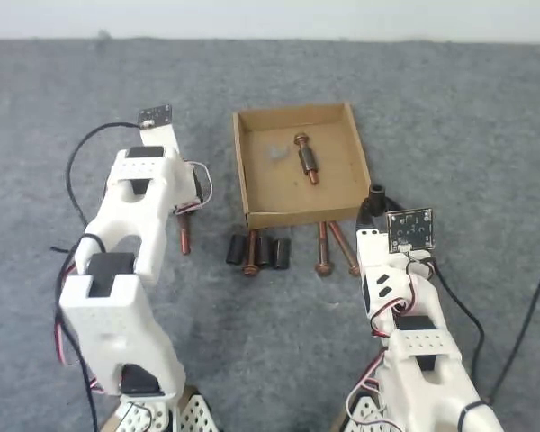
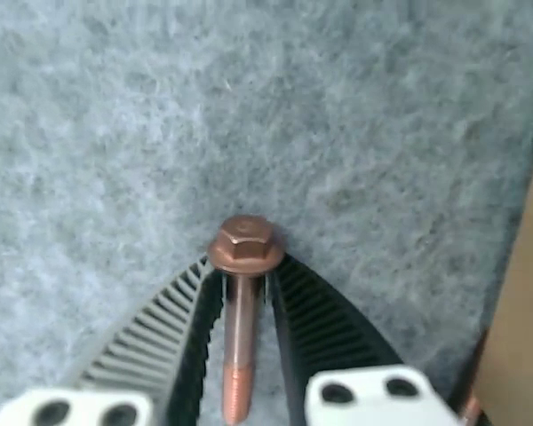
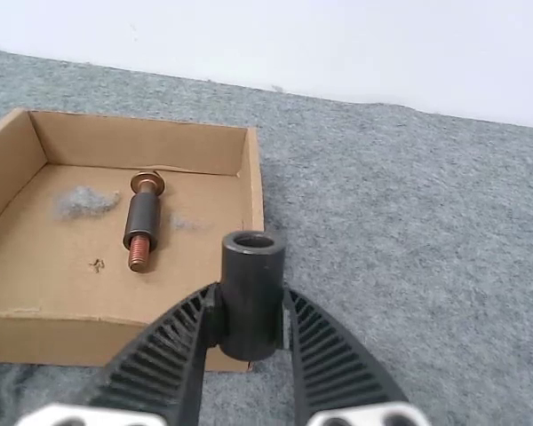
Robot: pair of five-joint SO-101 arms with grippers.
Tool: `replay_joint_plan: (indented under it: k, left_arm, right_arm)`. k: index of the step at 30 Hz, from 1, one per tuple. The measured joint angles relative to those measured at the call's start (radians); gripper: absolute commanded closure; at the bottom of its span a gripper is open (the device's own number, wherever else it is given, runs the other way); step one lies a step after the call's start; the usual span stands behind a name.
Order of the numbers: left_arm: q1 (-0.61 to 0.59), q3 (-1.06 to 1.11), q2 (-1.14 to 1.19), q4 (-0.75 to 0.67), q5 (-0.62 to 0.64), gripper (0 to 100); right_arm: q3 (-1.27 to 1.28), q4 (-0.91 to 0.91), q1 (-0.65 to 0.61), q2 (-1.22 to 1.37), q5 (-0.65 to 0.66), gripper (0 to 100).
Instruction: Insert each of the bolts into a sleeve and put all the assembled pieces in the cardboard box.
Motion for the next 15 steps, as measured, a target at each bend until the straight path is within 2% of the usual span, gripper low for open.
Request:
replay_joint_plan:
  k: [2,5,15]
  left_arm:
    - [0.0,-0.046,0.031,0.04,0.0,93]
    - [0.0,-0.074,0.044,0.064,0.0,100]
    - [0.005,-0.063,0.029,0.063,0.0,99]
  right_arm:
    - [0.0,0.0,0.0,0.0,0.0,99.2]
    - [0.0,0.0,0.0,0.0,0.0,99.2]
    - [0.0,0.0,0.0,0.0,0.0,99.2]
